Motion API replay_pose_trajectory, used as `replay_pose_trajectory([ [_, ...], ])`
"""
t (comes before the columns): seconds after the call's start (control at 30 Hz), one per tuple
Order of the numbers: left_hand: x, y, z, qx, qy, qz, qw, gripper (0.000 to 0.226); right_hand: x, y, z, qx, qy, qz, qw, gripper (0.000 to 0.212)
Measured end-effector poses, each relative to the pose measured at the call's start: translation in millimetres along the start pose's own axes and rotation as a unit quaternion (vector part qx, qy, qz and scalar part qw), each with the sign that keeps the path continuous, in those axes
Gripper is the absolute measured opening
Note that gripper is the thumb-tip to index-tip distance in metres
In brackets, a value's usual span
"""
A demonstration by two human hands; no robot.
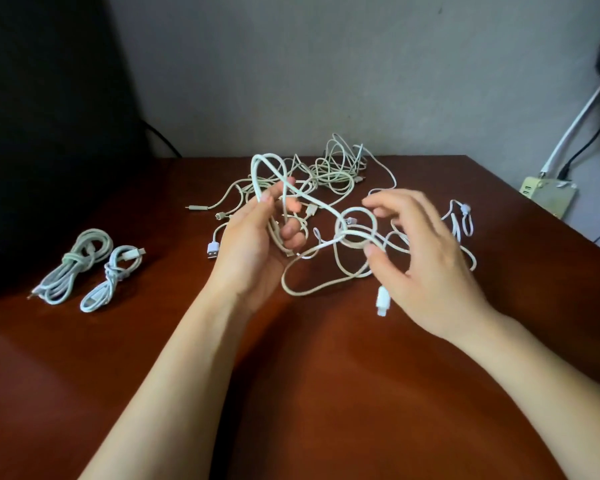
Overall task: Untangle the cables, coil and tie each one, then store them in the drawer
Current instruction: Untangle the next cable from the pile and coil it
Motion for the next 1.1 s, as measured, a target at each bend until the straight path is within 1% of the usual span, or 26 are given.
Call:
replay_pose_trajectory([
  [0.07,-1.9,-0.3,-0.3,-0.009,0.008,0.002,1.0,0.029,-8.7,-2.0,-1.9,-0.026,0.055,0.044,0.997,0.023],
  [0.13,-2.5,-1.8,-0.1,-0.021,0.011,0.0,1.0,0.03,-11.3,-3.3,-1.9,-0.05,0.076,0.064,0.994,0.012],
  [0.2,-3.1,-4.4,0.2,-0.035,0.014,-0.006,0.999,0.031,-8.5,-4.9,-0.8,-0.065,0.067,0.047,0.995,0.01],
  [0.3,-2.6,-6.4,1.2,-0.048,0.007,-0.019,0.999,0.032,0.2,-12.9,2.4,-0.108,0.036,0.038,0.993,0.009],
  [0.4,1.1,-4.9,3.4,-0.05,-0.012,-0.061,0.997,0.031,3.0,-22.4,5.6,-0.146,0.034,0.026,0.988,0.011],
  [0.47,5.1,-4.0,5.4,-0.048,-0.026,-0.1,0.994,0.031,5.7,-27.7,8.6,-0.151,0.032,0.017,0.988,0.011],
  [0.53,9.4,-4.6,6.8,-0.044,-0.04,-0.127,0.99,0.031,9.9,-29.8,10.6,-0.119,0.029,0.003,0.993,0.01],
  [0.63,13.8,-3.5,8.9,-0.034,-0.054,-0.14,0.988,0.032,13.7,-26.6,12.2,-0.016,0.029,-0.096,0.995,0.011],
  [0.73,15.2,-1.3,9.6,-0.021,-0.063,-0.146,0.987,0.032,18.5,-19.5,12.7,0.091,0.006,-0.232,0.969,0.008],
  [0.8,15.8,-0.9,10.1,-0.018,-0.068,-0.149,0.986,0.032,16.6,-14.7,11.6,0.141,0.014,-0.304,0.942,0.016],
  [0.87,17.0,-1.2,10.4,-0.017,-0.073,-0.155,0.985,0.031,12.1,-12.9,8.5,0.165,0.032,-0.358,0.918,0.02],
  [0.97,18.1,-0.7,10.9,-0.012,-0.078,-0.153,0.985,0.03,9.4,-10.7,5.6,0.186,0.046,-0.409,0.892,0.018],
  [1.07,17.8,0.7,11.1,-0.005,-0.081,-0.157,0.984,0.032,13.2,-11.8,6.4,0.183,0.033,-0.439,0.879,0.011],
  [1.1,18.1,1.3,11.5,-0.002,-0.082,-0.16,0.984,0.032,15.1,-12.2,7.2,0.175,0.023,-0.438,0.882,0.013],
])
Point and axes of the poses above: each hand's wrist, its own z-axis away from the middle knuckle, its own x-axis out of the palm, y = z × x, the point moved 7 cm from there along -z, towards the middle knuckle
